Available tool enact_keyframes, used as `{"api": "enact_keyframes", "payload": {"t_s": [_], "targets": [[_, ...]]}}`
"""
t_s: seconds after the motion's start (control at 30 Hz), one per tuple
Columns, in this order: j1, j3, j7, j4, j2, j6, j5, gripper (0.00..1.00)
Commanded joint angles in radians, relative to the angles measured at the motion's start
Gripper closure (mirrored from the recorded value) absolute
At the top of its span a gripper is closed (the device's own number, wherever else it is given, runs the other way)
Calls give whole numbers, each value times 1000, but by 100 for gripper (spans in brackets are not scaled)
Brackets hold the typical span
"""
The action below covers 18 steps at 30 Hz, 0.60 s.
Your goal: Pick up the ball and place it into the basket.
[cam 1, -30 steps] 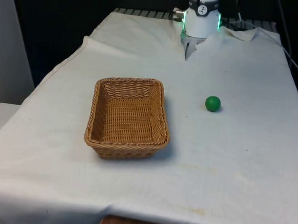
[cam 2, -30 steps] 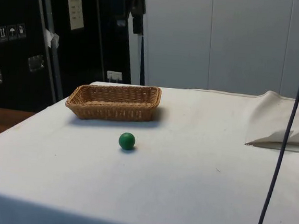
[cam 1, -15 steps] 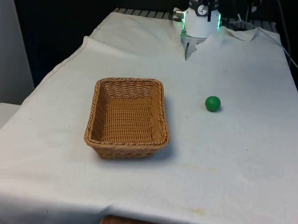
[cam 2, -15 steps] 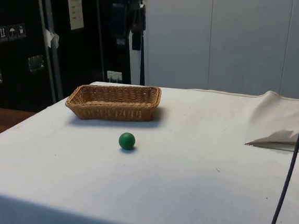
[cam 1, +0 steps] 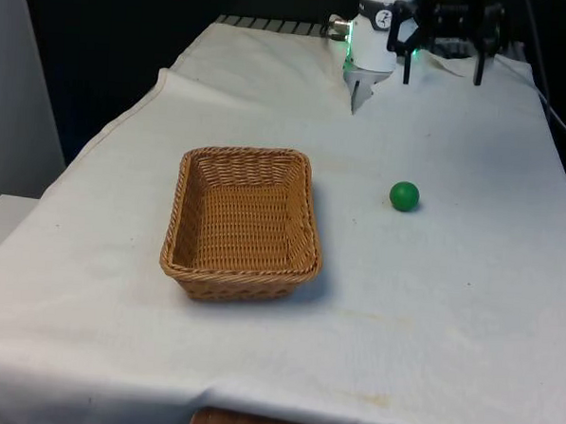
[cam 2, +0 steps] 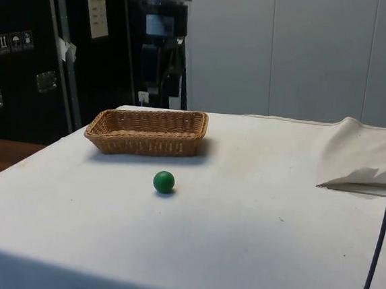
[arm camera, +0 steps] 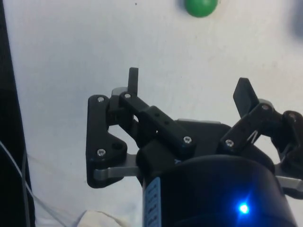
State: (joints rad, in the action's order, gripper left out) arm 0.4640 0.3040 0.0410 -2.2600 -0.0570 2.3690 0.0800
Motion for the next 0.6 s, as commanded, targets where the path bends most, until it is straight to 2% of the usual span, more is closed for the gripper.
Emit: {"api": "enact_keyframes", "payload": {"t_s": [0.0, 0.07, 0.1, 0.3, 0.33, 0.37, 0.57], "targets": [[1, -4, -5, -6, -12, 23, 18, 0], [0, -3, -1, -1, -17, 15, 8, 0], [1, -8, -6, -6, -28, 36, 25, 0], [0, -22, -8, -4, -86, 84, 50, 0], [0, -19, -2, -1, -82, 71, 35, 0], [0, -25, -9, -3, -93, 89, 53, 0], [-2, -41, -10, 2, -152, 138, 79, 0]]}}
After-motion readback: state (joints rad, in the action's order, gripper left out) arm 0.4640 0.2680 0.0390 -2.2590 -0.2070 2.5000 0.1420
